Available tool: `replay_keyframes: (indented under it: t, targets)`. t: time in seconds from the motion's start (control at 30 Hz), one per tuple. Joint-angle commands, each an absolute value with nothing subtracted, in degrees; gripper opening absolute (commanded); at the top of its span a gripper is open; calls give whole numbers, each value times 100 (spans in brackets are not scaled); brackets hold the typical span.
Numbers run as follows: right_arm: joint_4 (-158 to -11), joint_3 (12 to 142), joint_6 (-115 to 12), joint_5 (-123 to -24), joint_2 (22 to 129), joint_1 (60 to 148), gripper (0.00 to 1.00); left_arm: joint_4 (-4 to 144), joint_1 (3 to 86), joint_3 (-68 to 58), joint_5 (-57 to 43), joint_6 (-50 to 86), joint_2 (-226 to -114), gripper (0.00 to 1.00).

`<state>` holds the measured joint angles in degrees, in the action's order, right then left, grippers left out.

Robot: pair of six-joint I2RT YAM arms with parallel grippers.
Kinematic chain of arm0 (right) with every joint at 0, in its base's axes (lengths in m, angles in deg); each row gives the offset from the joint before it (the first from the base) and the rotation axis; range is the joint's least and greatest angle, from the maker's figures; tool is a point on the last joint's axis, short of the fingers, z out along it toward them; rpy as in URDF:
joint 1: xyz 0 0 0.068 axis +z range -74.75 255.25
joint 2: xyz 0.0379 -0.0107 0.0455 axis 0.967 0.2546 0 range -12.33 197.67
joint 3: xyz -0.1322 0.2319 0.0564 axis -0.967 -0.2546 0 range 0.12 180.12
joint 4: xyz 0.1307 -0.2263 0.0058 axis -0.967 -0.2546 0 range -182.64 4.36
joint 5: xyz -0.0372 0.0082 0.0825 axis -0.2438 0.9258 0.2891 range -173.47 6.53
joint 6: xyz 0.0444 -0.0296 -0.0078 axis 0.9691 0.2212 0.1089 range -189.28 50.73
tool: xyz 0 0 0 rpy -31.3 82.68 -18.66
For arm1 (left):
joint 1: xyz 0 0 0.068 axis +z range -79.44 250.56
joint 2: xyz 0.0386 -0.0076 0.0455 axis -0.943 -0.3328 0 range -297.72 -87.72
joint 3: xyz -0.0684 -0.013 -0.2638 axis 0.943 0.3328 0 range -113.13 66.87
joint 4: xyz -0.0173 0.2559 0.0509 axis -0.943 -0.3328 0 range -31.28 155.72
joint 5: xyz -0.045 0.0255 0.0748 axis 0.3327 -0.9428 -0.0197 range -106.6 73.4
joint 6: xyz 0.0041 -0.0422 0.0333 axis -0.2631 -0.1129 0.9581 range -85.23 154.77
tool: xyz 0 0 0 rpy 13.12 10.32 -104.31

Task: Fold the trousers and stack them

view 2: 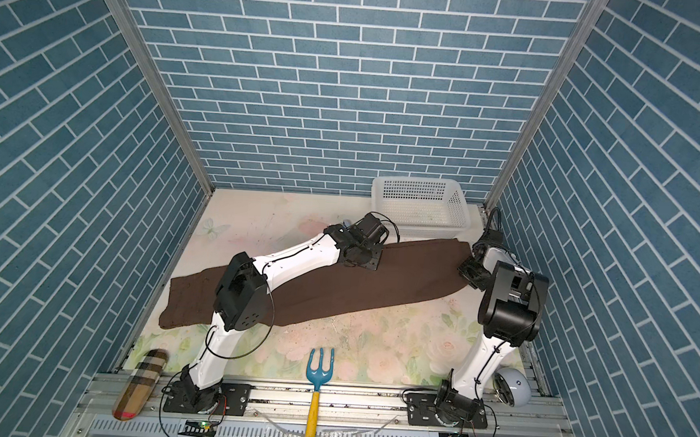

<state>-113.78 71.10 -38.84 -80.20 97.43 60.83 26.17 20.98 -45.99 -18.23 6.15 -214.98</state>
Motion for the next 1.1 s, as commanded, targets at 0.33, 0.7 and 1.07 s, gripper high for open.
replay_keyframes:
  t: [0.33, 0.7, 1.07]
  targets:
    - [-11136, 6691, -3541, -9203, 8306, 5600, 0, 2160, 1932, -5184, -1682, 594, -21816, 38]
    - [-10780, 6688, -4187, -9563, 7690, 7124, 0, 2398, 1972, -4833, -1250, 43, -21815, 34]
    - [-10678, 6422, -4663, -9739, 6932, 9743, 0, 2970, 2721, -3057, -904, -1131, -21391, 30]
